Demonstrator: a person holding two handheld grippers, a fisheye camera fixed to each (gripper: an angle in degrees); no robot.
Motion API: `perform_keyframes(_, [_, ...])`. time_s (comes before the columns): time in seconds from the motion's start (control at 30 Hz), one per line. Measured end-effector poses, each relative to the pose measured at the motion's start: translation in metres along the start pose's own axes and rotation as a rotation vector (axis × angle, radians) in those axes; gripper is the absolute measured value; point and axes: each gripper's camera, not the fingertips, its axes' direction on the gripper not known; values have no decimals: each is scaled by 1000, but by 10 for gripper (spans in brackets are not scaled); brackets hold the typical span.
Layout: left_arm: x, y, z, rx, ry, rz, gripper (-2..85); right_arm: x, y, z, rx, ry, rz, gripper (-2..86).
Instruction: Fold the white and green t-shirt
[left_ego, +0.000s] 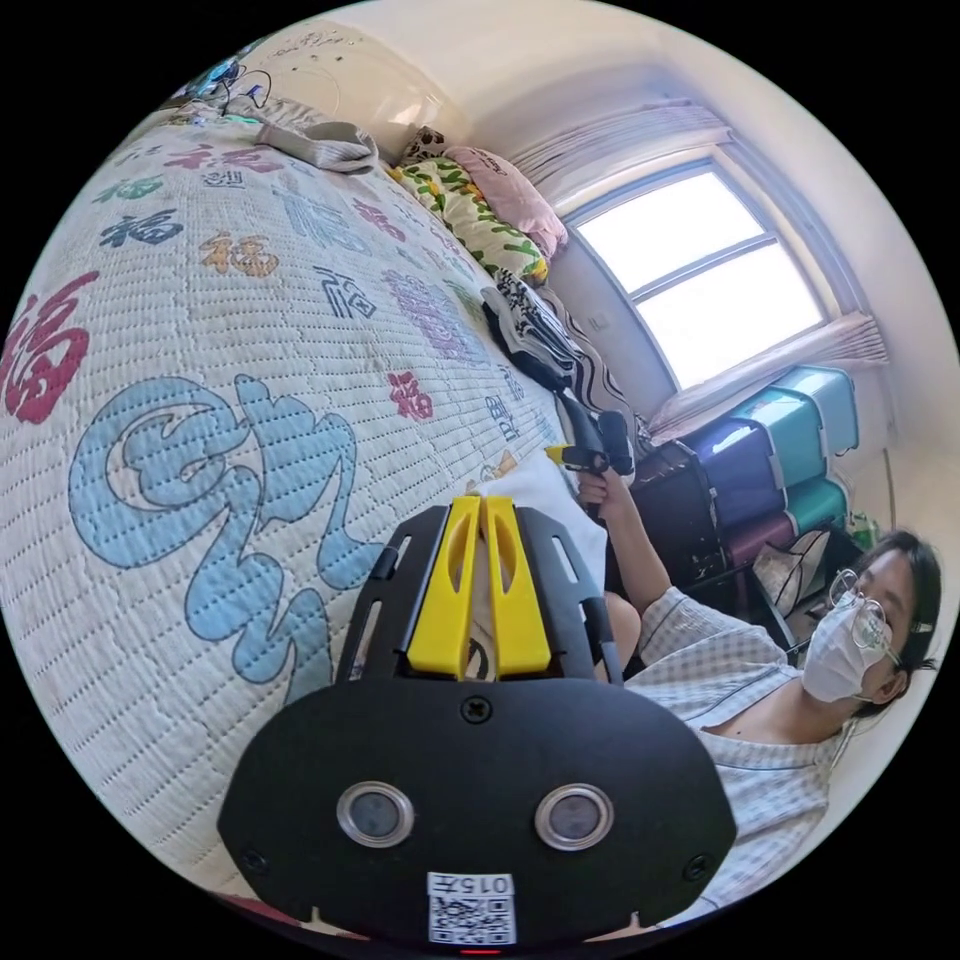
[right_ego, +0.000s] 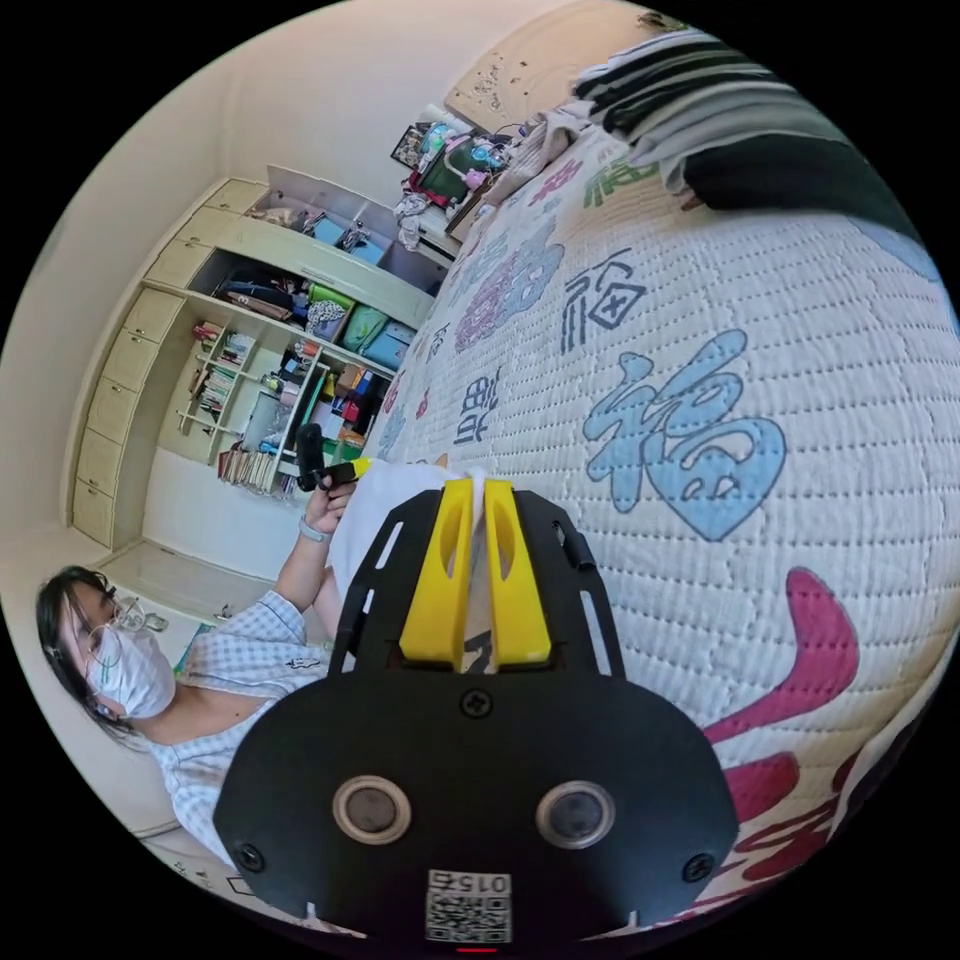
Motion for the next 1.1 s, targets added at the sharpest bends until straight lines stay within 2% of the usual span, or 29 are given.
perform_keyframes(0.17, [6, -4, 1, -8, -27, 9, 21, -18, 9, -12, 46, 56, -69, 26])
perform_keyframes(0.33, [61, 4, -29, -22, -114, 184, 63, -72, 43, -26, 66, 156, -295, 48])
perform_keyframes(0.4, [105, 9, -23, -91, -168, 330, 67, -98, 56, -14, -8, 148, -403, 52])
perform_keyframes(0.5, [133, 18, 5, -193, -168, 420, 75, -120, 63, 13, -120, 186, -481, 55])
perform_keyframes(0.6, [128, 24, 31, -276, -218, 414, 66, -115, 65, 38, -226, 242, -475, 47])
perform_keyframes(0.83, [116, 24, 35, -315, -287, 405, 23, -108, 70, 29, -190, 195, -430, 9])
perform_keyframes(0.93, [112, 16, 31, -316, -259, 389, 23, -108, 65, 18, -179, 145, -406, 11])
perform_keyframes(1.03, [91, 1, 9, -296, -96, 300, 47, -95, 62, -17, -81, 16, -311, 54])
perform_keyframes(1.1, [64, -10, -22, -199, 22, 208, 81, -83, 64, -46, 27, 65, -258, 77])
